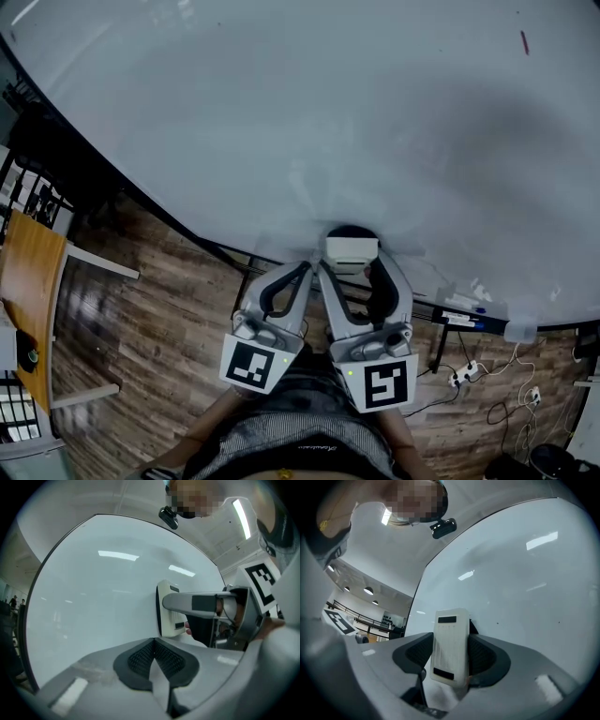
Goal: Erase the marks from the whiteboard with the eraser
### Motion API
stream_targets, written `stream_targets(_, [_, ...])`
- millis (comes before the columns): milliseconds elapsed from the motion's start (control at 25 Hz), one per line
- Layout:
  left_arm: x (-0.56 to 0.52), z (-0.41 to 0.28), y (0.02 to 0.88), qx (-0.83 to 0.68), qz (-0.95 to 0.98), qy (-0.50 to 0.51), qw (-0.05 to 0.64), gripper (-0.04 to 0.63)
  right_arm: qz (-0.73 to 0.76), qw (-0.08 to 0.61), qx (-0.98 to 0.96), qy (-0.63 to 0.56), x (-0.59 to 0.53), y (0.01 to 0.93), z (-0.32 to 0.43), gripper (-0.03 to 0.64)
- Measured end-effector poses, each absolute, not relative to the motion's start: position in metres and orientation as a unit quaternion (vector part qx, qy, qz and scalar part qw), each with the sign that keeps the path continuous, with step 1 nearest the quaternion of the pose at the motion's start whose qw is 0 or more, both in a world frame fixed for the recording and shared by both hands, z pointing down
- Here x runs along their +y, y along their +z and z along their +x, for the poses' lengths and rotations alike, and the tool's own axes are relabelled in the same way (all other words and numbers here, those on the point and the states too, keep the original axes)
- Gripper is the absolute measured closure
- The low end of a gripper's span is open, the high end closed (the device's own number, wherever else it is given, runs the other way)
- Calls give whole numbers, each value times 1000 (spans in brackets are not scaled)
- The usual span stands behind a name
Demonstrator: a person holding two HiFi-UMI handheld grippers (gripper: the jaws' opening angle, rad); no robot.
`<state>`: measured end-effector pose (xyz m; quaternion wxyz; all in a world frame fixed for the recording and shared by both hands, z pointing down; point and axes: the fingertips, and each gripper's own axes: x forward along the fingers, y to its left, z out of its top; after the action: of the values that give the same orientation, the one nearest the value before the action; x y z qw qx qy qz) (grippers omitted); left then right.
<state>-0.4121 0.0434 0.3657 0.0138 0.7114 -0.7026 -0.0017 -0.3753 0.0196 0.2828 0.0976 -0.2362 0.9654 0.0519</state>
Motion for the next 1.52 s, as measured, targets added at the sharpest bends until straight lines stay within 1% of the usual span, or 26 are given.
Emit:
stream_targets(680, [50,-426,359,-771,636,-1,20,592,-164,91,981,48,24,282,-378,376])
stream_targets(880, [59,-436,359,-783,622,1,18,592,-146,84,985,48,33,286,-396,376])
stream_targets(1240, [72,-491,361,-764,645,17,5,592,-163,71,983,45,52,293,-448,376])
stream_targets(1520, [99,-548,363,-747,665,7,26,592,-197,67,977,54,72,293,-508,376])
